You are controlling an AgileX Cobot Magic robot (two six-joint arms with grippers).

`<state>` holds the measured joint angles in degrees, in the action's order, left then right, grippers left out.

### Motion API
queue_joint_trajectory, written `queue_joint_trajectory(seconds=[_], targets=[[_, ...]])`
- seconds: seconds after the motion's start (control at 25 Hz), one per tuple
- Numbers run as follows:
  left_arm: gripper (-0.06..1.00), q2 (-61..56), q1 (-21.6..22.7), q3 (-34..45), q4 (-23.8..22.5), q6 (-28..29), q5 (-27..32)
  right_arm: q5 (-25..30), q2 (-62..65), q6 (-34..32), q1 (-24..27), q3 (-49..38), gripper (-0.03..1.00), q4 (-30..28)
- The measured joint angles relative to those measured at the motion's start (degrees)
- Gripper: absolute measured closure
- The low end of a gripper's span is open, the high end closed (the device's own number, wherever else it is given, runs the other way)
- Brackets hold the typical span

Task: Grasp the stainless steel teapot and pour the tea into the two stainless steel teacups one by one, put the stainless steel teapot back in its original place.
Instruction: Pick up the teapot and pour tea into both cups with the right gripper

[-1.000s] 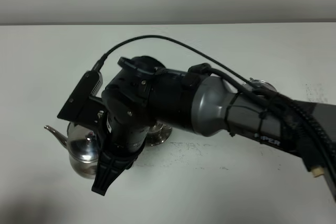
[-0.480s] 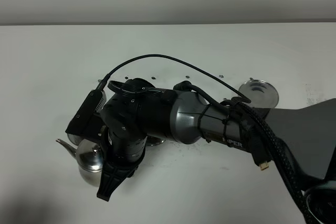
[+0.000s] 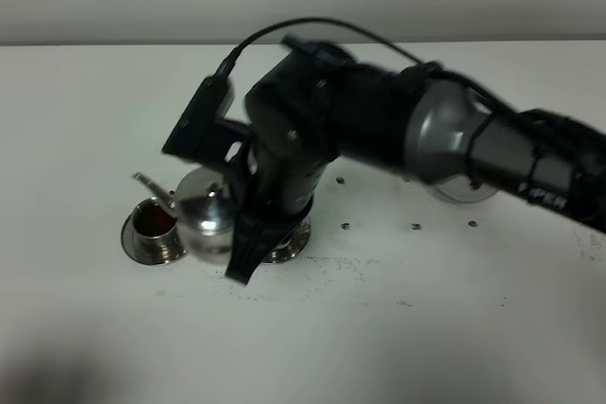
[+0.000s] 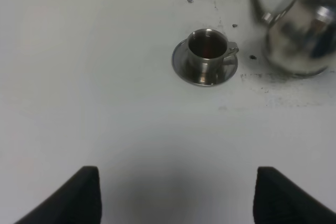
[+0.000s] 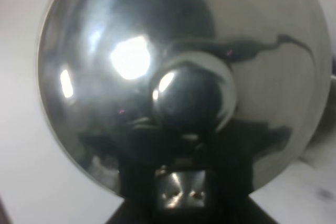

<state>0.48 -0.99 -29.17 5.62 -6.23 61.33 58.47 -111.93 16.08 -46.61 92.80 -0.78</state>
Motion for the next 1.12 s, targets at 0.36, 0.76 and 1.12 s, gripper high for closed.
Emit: queue_joint_trajectory(seconds=[0.36, 0.76, 1.12], targets=[[0.36, 0.00, 0.00, 0.00, 0.00, 0.00, 0.00, -0.86, 1.35, 31.59, 16.00, 0.00, 0.79, -5.66], [0.36, 0.00, 0.00, 0.00, 0.00, 0.00, 0.00, -4.74, -3.73, 55.80, 17.45, 0.00, 0.79, -7.35], [0.36, 0.00, 0.00, 0.00, 0.00, 0.00, 0.00, -6.45, -4.25, 60.05, 15.98, 0.00, 0.79, -15.29]])
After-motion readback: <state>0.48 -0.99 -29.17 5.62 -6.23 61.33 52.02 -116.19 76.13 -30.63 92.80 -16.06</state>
